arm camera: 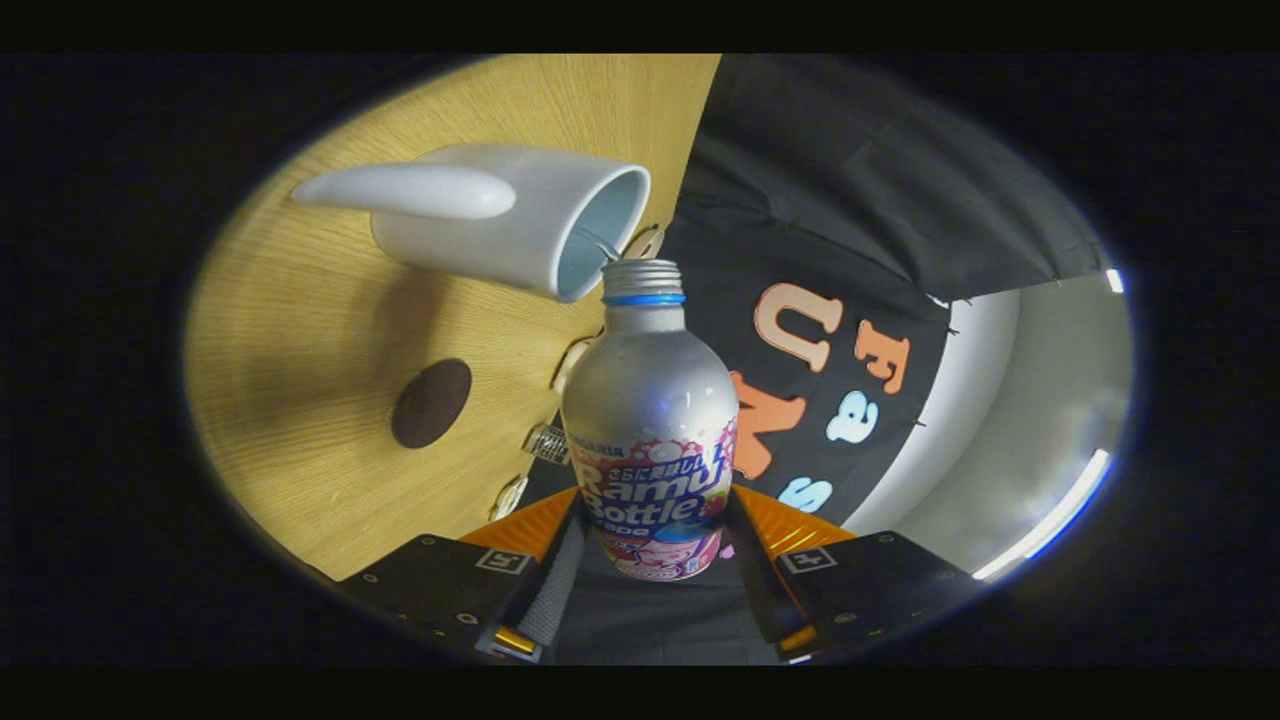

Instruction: Take the bottle from table, then pour the juice into the cup, finally place the bottle on the coaster

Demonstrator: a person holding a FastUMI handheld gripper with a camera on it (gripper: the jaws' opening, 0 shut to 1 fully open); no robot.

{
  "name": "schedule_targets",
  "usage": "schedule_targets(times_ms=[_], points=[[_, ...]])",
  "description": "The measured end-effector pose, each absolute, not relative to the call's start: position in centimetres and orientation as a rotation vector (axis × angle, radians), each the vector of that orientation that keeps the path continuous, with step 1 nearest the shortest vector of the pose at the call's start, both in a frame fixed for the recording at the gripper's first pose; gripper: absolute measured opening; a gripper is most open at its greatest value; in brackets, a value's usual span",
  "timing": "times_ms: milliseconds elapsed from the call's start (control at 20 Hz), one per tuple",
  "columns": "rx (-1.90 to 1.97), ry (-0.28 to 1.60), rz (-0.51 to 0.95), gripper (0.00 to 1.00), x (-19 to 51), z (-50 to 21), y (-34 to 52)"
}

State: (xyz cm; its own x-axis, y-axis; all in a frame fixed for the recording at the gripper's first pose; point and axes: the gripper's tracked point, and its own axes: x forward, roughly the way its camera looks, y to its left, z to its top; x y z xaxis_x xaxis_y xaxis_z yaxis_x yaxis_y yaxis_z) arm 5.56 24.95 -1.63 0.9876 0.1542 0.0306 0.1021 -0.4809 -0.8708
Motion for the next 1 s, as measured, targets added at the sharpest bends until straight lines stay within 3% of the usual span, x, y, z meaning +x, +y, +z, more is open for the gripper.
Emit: schedule_targets(times_ms=[1000], points=[[-2.167,-0.212,0.095,0.74,6.1,-0.4,26.5]])
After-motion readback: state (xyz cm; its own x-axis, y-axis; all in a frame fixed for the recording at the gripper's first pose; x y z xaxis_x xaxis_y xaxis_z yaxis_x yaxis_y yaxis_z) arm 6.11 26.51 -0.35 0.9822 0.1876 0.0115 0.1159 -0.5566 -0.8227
